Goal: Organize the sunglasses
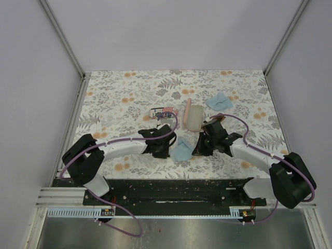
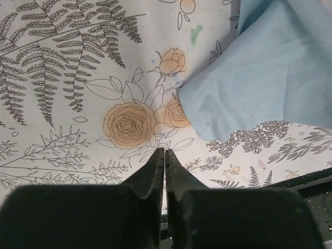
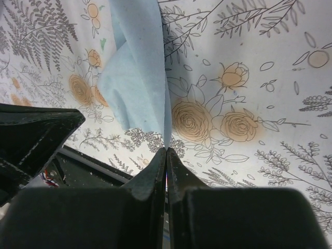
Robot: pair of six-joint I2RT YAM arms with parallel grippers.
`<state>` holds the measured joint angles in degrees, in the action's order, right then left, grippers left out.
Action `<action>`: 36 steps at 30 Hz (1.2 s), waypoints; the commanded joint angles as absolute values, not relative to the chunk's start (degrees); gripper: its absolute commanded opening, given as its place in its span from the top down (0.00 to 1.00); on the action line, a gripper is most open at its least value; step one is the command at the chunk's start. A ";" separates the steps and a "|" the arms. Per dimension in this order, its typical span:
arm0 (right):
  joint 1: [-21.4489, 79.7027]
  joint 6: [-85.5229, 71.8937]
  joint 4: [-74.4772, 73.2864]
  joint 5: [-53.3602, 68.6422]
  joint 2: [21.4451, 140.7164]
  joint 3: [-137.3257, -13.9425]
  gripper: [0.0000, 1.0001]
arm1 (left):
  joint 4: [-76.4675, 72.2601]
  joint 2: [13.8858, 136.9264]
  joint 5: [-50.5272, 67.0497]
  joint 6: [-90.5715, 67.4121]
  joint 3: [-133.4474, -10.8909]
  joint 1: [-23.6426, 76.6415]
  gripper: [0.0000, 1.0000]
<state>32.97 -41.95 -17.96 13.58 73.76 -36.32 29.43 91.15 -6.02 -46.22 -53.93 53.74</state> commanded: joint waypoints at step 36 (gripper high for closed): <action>33.40 -44.82 -17.84 16.17 66.53 -28.30 0.94 | 31.02 104.41 -10.90 -48.60 -61.61 59.94 0.64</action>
